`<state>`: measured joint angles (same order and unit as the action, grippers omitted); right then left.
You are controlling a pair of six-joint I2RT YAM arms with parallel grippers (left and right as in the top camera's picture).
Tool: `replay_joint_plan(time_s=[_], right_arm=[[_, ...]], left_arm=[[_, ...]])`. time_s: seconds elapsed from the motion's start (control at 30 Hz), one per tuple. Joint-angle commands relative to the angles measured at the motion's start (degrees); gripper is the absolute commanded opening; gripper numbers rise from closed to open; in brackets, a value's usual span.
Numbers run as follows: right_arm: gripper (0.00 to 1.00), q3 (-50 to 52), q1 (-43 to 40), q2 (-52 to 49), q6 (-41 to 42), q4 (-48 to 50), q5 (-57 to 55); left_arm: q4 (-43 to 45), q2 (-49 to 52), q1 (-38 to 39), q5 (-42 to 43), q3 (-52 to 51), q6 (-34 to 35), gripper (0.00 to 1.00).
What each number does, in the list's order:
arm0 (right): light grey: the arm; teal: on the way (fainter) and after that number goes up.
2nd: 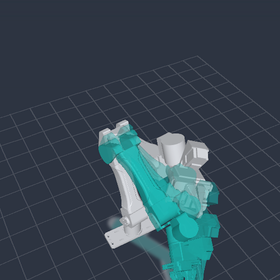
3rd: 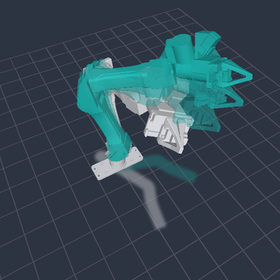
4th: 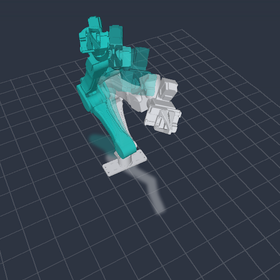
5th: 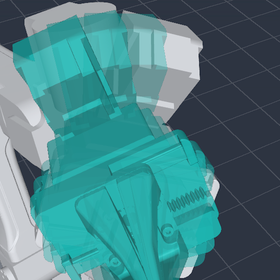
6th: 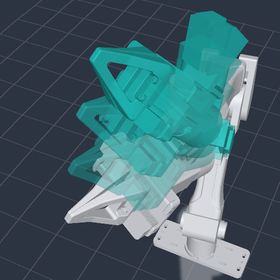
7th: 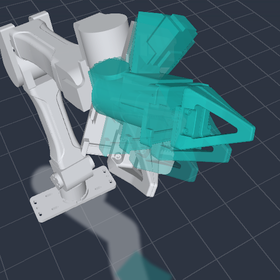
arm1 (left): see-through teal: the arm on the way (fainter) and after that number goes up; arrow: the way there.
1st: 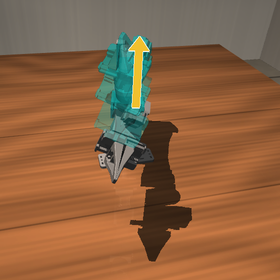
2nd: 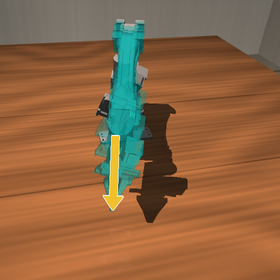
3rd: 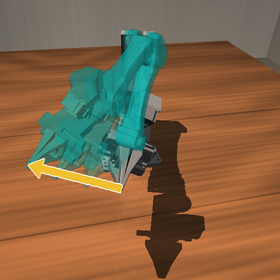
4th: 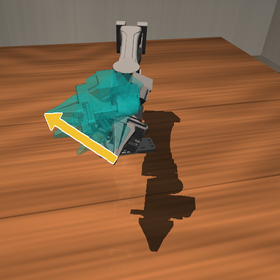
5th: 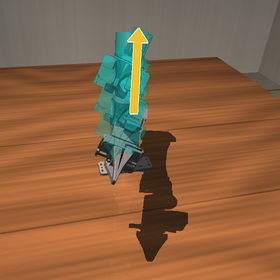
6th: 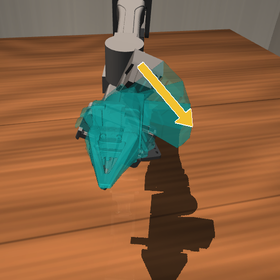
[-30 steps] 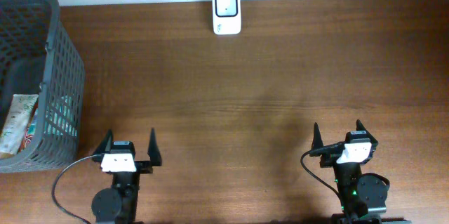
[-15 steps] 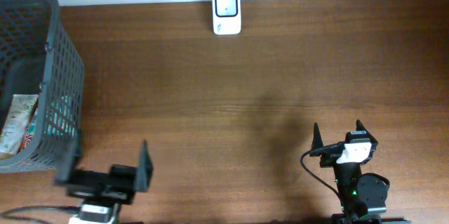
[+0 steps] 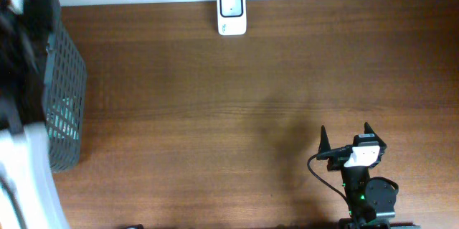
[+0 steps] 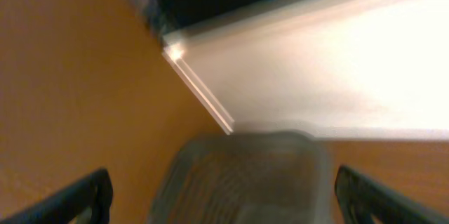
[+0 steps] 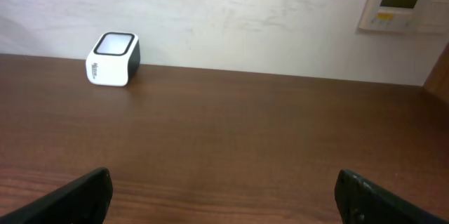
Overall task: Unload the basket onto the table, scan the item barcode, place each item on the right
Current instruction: 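Reach left gripper into grey basket and grasp green wet-wipe pack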
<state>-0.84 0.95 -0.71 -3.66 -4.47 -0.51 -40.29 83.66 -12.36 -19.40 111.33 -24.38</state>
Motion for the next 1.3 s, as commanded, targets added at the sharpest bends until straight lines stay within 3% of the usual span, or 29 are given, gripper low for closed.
replay_joint_plan(time_s=[0.0, 0.1, 0.23, 0.43, 0.67, 0.87, 1.13, 1.17, 1.2, 1.27], right_arm=[[0.99, 0.5, 0.2, 0.3, -0.4, -0.2, -0.1], [0.99, 0.5, 0.2, 0.3, -0.4, -0.2, -0.1], [0.99, 0.5, 0.2, 0.3, -0.4, -0.2, -0.1], [0.99, 0.5, 0.2, 0.3, -0.4, -0.2, -0.1], [0.99, 0.5, 0.2, 0.3, -0.4, -0.2, -0.1], [0.99, 0.5, 0.2, 0.3, -0.4, -0.2, -0.1], [0.99, 0.5, 0.2, 0.3, -0.4, -0.2, -0.1], [0.99, 0.5, 0.2, 0.3, -0.4, -0.2, -0.1], [0.99, 0.5, 0.2, 0.3, -0.4, -0.2, -0.1], [0.99, 0.5, 0.2, 0.3, -0.4, -0.2, -0.1]], left_arm=[[-11.5, 10.1, -7.5, -5.1, 14.8, 6.3, 0.99], [-19.3, 13.3, -14.0, -3.7, 15.8, 13.1, 0.99], [-28.6, 15.3, -18.7, 0.7, 15.6, 13.2, 0.99], [-29.0, 16.2, -22.2, 12.4, 15.1, 13.2, 0.99], [-33.7, 22.5, -23.3, 12.2, 15.1, 13.2, 0.99], [-35.4, 25.3, -23.3, 20.6, 15.1, 13.2, 0.99], [-41.8, 31.9, -23.5, 22.4, 15.1, 13.2, 0.99], [-42.8, 33.1, -23.6, 22.4, 15.1, 13.2, 0.78], [-43.7, 34.2, -23.6, 22.4, 15.1, 13.2, 0.72], [-45.7, 37.2, -23.9, 22.2, 15.1, 13.2, 0.80]])
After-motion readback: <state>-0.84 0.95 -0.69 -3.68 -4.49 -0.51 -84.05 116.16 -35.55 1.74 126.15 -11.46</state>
